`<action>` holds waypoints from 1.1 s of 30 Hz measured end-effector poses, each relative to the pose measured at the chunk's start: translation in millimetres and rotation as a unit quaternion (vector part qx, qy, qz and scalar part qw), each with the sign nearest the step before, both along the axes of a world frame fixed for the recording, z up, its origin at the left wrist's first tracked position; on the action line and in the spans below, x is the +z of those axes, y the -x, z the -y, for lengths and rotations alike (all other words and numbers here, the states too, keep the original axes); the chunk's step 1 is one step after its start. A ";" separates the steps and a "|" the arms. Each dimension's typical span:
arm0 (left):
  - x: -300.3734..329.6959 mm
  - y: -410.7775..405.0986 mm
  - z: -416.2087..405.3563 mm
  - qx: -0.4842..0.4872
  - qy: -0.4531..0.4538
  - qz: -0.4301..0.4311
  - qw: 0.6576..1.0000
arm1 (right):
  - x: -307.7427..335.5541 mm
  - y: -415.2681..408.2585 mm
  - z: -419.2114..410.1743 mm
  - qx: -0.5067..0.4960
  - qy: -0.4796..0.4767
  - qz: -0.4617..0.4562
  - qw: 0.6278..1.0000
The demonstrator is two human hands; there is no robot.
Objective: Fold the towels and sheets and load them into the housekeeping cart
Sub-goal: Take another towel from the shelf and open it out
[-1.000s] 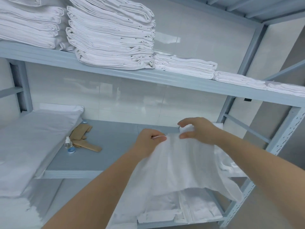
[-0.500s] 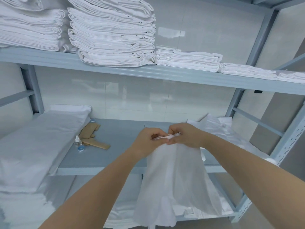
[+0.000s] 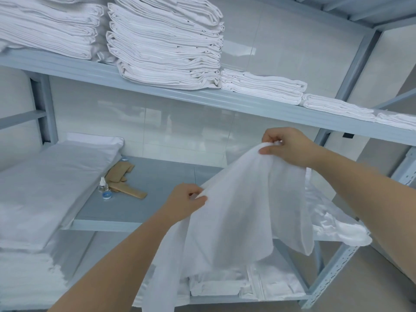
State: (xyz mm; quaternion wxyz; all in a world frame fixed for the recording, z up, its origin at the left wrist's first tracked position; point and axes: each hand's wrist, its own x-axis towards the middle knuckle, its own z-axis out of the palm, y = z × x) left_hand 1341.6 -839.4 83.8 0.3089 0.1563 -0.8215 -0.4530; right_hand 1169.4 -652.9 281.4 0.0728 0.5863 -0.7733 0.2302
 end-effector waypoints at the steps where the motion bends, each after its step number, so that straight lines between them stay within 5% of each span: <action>1: -3.2 -2.9 4.6 0.007 0.002 0.006 1.000 | 4.5 2.5 -2.3 -0.010 0.010 -0.007 1.000; 11: -11.6 -30.7 27.9 0.052 -0.103 -0.025 0.993 | 10.2 37.0 -23.1 -0.153 0.061 -0.005 0.986; 19: 37.3 0.3 0.0 0.029 -0.055 -0.080 0.995 | -43.3 40.2 -25.7 -0.203 0.087 0.081 0.972; 24: 64.4 26.4 -30.2 -0.062 0.017 -0.076 0.995 | -64.8 11.6 -13.6 -0.096 0.054 0.170 0.979; 28: 71.9 42.0 -48.9 -0.108 0.010 -0.058 0.992 | -86.5 -12.0 -0.8 0.007 -0.053 0.231 0.972; 33: 69.6 37.5 -48.3 -0.116 -0.008 -0.042 0.992 | -99.4 -9.2 -1.7 0.042 -0.048 0.293 0.954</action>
